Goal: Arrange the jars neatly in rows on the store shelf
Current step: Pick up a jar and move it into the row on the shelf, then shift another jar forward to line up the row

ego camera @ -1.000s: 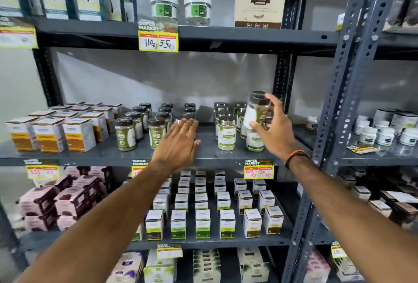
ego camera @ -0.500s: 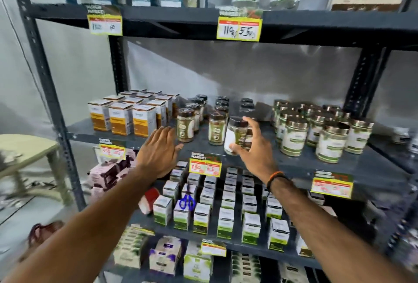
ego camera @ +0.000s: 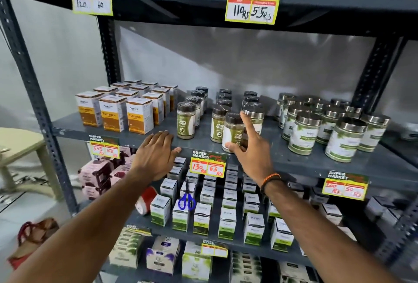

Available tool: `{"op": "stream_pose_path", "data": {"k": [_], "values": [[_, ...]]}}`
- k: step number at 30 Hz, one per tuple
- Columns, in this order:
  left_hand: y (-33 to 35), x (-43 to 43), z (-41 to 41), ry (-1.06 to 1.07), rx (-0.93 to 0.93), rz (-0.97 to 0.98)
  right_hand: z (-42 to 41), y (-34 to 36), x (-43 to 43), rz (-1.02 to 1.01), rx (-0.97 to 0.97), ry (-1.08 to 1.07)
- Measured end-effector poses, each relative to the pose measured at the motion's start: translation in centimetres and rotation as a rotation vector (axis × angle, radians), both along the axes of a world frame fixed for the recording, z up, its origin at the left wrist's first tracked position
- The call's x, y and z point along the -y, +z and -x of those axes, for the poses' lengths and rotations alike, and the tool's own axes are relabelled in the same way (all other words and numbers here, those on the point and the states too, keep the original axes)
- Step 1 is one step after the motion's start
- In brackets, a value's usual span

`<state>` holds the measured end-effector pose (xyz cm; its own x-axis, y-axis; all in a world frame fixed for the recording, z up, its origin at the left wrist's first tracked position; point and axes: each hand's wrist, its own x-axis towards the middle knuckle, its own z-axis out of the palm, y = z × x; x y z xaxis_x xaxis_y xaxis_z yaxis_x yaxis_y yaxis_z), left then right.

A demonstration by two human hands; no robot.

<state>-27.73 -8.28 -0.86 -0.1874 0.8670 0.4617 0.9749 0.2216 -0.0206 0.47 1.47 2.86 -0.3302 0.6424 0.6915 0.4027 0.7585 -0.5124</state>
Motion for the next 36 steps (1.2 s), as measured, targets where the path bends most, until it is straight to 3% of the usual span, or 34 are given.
{"op": "stream_pose_path", "data": {"k": [7,13,22,31,36], "values": [[0.1,0.0,0.0,0.007,0.001,0.005,-1.0,-0.8,-0.3,0.016,0.011,0.036],[0.0,0.0,-0.1,0.018,0.0,0.008,-3.8,0.9,-2.0,-0.098,-0.188,-0.095],[-0.3,-0.1,0.1,0.012,0.01,-0.017,-4.0,2.0,-5.6,0.13,0.126,0.009],[0.8,1.0,-0.6,-0.006,0.063,0.014,-4.9,2.6,-4.5,0.118,-0.06,-0.04],[4.3,3.3,-2.9,-0.038,0.085,-0.082,-7.4,5.3,-1.7,0.065,-0.11,-0.01]]}}
